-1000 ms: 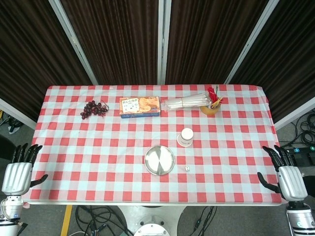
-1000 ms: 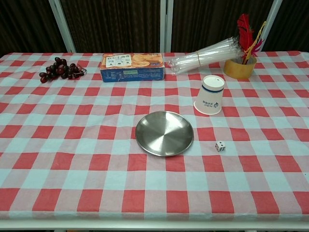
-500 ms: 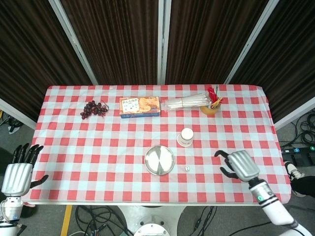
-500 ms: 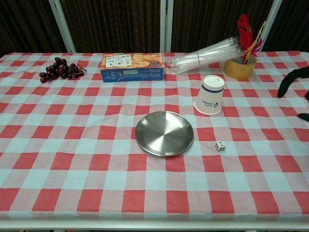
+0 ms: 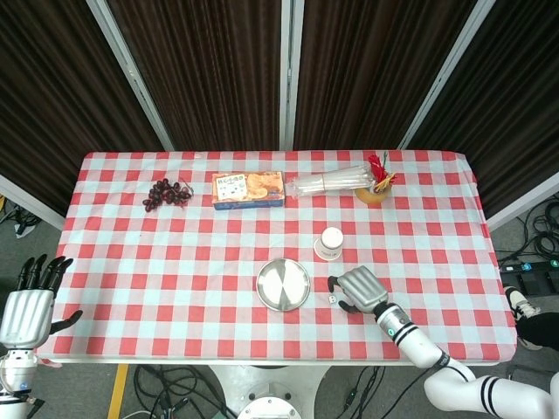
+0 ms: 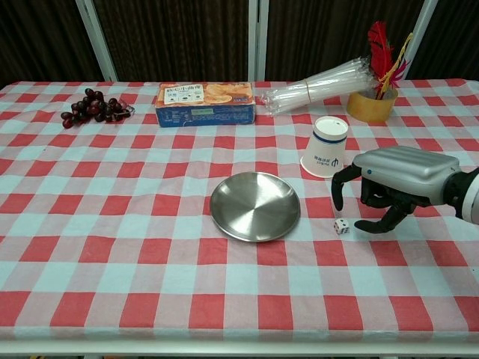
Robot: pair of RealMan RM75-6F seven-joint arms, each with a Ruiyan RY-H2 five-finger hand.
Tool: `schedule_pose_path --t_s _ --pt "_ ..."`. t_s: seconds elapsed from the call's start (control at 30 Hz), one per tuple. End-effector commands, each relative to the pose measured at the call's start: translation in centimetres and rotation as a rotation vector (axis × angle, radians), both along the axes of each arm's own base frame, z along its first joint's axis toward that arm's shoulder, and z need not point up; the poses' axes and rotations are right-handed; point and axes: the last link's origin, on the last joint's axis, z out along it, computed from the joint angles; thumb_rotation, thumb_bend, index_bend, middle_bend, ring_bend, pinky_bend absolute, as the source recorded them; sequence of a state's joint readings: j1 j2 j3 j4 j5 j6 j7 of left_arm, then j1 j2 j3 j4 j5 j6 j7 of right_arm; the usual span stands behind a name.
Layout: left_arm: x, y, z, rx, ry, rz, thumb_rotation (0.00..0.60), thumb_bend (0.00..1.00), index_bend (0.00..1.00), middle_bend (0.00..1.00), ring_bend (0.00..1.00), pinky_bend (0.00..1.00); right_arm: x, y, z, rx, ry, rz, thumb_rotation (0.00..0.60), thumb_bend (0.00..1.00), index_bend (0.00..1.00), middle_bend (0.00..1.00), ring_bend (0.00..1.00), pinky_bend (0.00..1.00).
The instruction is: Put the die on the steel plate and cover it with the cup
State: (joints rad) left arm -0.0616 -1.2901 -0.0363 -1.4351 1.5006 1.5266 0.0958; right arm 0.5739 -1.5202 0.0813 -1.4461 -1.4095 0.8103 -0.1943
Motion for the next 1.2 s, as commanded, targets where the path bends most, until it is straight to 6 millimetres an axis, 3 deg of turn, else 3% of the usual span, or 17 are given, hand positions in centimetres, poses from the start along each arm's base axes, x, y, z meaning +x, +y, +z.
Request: schedule_pose_path --t_s 0.03,0.23,0.47,0.67,0.9,1.03,1.13,1.2 --pt "0.0 0.0 0.0 0.002 -0.002 0.001 0.6 0.0 0.14 0.13 0.02 0.02 0.1 0.0 -0.5 0.013 0.0 -0.007 0.6 0.23 0.46 0.99 1.0 1.0" --pt "-0.2 -0.1 0.0 0.005 -0.009 0.003 0.6 0.0 0.14 0.13 0.02 0.02 -0.1 -0.1 -1.2 0.027 0.012 -0.019 0.6 0.23 0.47 0.99 1.0 1.0" --pt "-0.3 -0.2 -0.1 0.007 -0.012 0.006 0.6 0.0 0.14 0.13 0.02 0.02 0.4 -0.4 -1.5 0.036 -0.011 -0.031 0.6 0.29 0.56 0.99 1.0 1.0" --pt "-0.4 -0.2 0.1 0.009 -0.006 0.007 0.6 0.0 0.14 0.13 0.02 0.02 3.7 -1.1 -0.8 0.047 -0.135 -0.011 0.6 0.3 0.58 1.0 1.0 1.0" --pt "-0.3 -0.3 0.3 0.015 -0.006 0.012 0.6 0.0 0.14 0.13 0.02 0.02 7.9 -3.5 -4.4 0.096 -0.135 0.029 0.6 0.3 0.58 1.0 1.0 1.0" --pt "-0.4 -0.3 0.3 0.015 -0.009 0.017 0.6 0.0 0.14 0.13 0.02 0.02 9.0 -4.0 -6.1 0.099 -0.095 0.058 0.6 0.29 0.45 1.0 1.0 1.0" --pt "-0.4 -0.3 0.3 0.012 -0.012 0.02 0.6 0.0 0.14 0.13 0.02 0.02 9.4 -3.8 -6.7 0.114 -0.059 0.074 0.6 0.2 0.2 0.96 0.95 0.96" --pt "-0.5 -0.4 0.3 0.015 -0.013 0.02 0.6 0.0 0.14 0.13 0.02 0.02 9.7 -3.4 -6.2 0.11 -0.065 0.084 0.6 0.14 0.09 0.88 0.86 0.89"
